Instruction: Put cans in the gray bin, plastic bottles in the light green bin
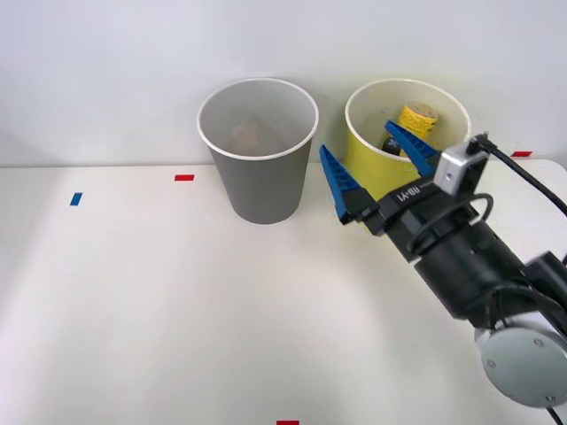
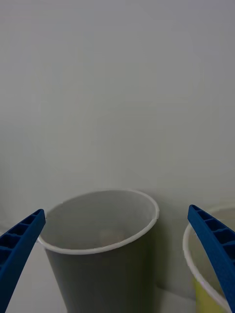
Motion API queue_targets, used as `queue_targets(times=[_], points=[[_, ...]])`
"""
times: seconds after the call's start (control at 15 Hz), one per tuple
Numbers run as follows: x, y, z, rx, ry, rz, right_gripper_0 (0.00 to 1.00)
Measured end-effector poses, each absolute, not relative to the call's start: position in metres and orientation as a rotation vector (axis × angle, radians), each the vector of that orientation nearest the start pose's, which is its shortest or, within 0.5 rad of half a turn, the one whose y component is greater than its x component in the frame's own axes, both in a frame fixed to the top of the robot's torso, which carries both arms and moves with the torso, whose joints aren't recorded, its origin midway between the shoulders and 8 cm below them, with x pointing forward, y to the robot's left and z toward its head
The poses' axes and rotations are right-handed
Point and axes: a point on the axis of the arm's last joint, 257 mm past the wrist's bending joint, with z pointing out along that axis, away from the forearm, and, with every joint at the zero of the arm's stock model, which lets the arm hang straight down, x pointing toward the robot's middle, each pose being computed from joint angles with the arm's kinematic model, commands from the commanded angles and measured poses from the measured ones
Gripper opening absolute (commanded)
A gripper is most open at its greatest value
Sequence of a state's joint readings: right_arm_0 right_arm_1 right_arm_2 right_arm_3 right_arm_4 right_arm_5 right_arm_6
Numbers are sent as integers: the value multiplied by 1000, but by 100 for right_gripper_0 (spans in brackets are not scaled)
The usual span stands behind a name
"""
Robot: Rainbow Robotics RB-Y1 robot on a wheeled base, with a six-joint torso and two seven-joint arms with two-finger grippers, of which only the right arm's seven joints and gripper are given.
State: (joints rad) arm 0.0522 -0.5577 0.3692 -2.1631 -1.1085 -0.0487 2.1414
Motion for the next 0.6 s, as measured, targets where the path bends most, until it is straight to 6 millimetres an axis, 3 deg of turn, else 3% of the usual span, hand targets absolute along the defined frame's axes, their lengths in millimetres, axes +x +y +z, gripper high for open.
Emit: queue_targets(times=[0.4,0.6], points=[[385,-160,-91,-200,1311,373,100],[366,-182,-115,-114,1347,304,100]])
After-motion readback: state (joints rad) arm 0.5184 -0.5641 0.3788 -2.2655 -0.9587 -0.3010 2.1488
